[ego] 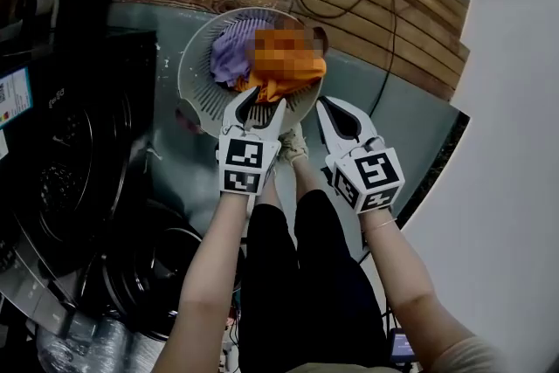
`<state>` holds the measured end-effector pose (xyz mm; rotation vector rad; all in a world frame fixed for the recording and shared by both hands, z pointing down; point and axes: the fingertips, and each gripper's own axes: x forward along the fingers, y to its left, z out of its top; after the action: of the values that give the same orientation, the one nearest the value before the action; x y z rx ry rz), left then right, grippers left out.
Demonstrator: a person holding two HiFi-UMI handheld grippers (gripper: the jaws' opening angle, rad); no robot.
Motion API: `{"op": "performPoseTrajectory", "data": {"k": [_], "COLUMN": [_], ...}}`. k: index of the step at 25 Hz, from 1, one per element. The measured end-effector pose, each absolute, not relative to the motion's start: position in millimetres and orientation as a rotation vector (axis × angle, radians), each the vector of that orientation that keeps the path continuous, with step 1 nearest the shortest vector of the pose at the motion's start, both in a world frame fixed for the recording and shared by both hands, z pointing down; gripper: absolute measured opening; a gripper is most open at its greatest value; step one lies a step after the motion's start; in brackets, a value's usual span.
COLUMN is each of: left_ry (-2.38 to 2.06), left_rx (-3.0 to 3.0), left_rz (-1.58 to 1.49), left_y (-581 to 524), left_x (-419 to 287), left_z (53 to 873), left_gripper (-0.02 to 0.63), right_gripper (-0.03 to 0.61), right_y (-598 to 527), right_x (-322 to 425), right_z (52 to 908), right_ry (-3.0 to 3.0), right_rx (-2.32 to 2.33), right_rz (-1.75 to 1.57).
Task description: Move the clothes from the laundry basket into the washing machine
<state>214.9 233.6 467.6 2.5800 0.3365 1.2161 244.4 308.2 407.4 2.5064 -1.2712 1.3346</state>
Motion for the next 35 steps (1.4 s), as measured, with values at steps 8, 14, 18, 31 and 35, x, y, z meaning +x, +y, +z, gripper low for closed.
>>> {"op": "performPoseTrajectory", "data": {"k": [8,14,18,31,35], "left_ry": [0.629,0.933,1.072,1.421,1.35], "left_rx": [2.598,2.676,2.722,2.696,2.676], "left_rz": [1.389,1.5,1.511,1.581,1.64], "left_y": [269.4,292.7,299.5,324.0,318.0], "left_x": [243.8,262.7,273.8,282.9,269.1], "left_z": [549.7,594.2,613.5,622.1,616.5], "left_gripper": [0.342,0.359,0.359,0.125,0.078], "right_gripper": [0.021,0.021,0.021,0.021,0.021], "right_y": [332.9,348.2,354.2,351.7,347.3], "right_x": [256.9,253.6,251.0,249.7,253.0], "right_z": [452.3,479.7,495.6,497.8,486.9], "right_ry": [-1.19,-1.138,-1.113,-1.122,-1.113], "right_rx": [2.577,2.596,2.61,2.617,2.631], "right_rz": [1.389,1.443,1.462,1.484,1.469]}}
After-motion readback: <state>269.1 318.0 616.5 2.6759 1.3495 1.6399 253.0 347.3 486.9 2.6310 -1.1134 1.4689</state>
